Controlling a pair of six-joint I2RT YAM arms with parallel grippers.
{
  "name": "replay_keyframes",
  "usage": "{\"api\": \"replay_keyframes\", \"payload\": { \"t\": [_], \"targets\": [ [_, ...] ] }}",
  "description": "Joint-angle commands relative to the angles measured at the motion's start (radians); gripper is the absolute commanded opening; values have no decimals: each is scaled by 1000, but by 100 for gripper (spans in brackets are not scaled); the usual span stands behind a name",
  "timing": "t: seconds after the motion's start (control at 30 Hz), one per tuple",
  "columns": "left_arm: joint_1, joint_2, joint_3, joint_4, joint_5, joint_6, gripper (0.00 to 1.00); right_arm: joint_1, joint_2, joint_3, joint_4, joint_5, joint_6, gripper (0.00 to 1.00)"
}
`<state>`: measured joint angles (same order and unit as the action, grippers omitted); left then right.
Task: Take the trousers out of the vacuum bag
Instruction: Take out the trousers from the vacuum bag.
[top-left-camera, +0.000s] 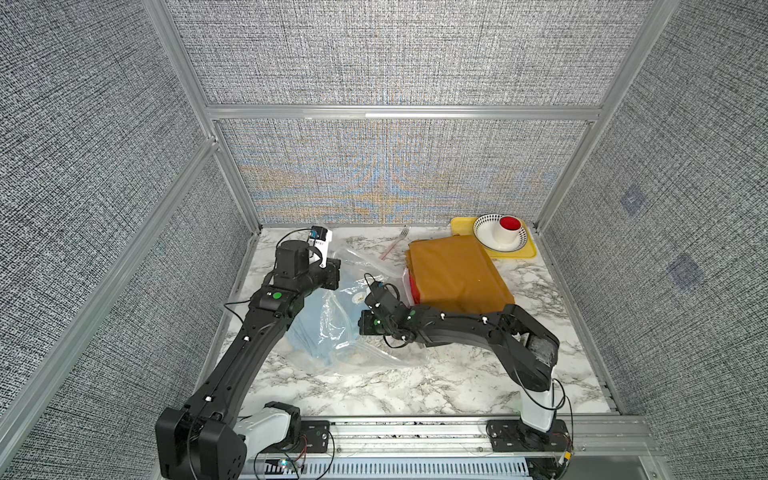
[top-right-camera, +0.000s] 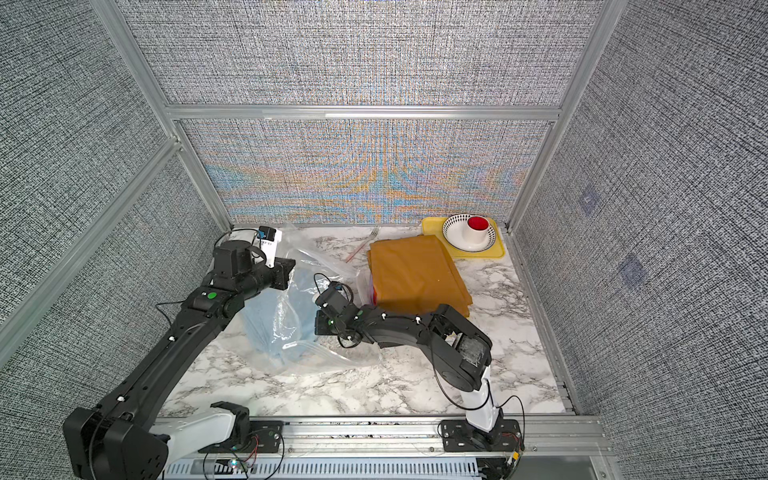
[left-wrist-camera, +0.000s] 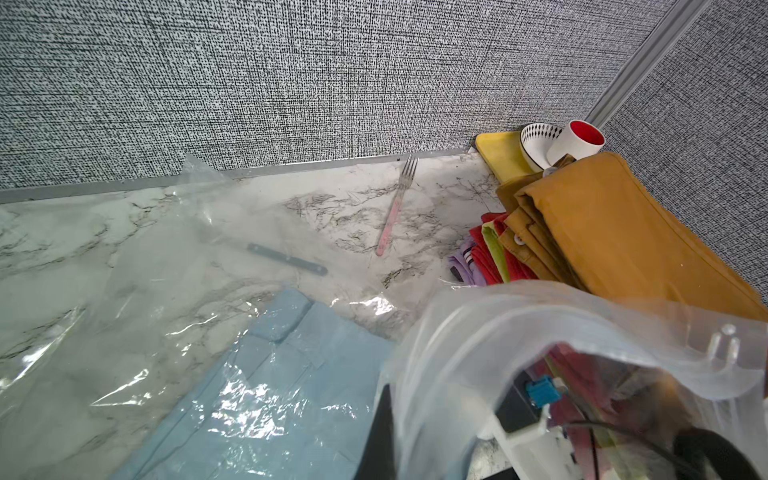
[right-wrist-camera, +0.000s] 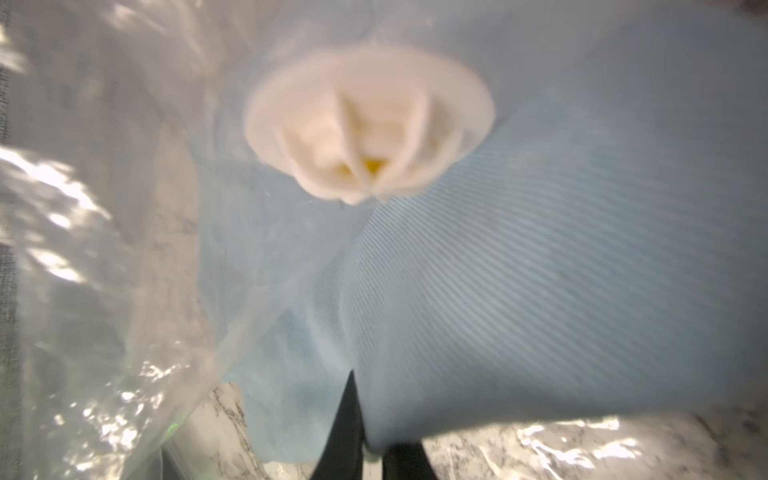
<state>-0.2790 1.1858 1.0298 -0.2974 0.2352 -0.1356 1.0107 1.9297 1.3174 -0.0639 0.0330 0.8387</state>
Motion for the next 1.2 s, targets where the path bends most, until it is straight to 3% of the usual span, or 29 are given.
{"api": "replay_keyframes", "payload": {
  "t": [0.0,0.53,0.8,1.07,1.17],
  "targets": [
    [0,19,-8,28,-9,9,0,15,-53,55,-114,166,-126,0],
    [0,34,-38,64,4,16,0,-18,-268,137,-430,389,-312,0],
    [0,44,-34,69,21,10,0,-53,-369,-40,-407,389,-222,0],
    [-2,61,-27,76,45,1,0,-65,-396,-106,-392,383,-121,0],
    [-3,70,-22,78,49,-1,0,-66,-399,-111,-403,372,-102,8]
  ]
}}
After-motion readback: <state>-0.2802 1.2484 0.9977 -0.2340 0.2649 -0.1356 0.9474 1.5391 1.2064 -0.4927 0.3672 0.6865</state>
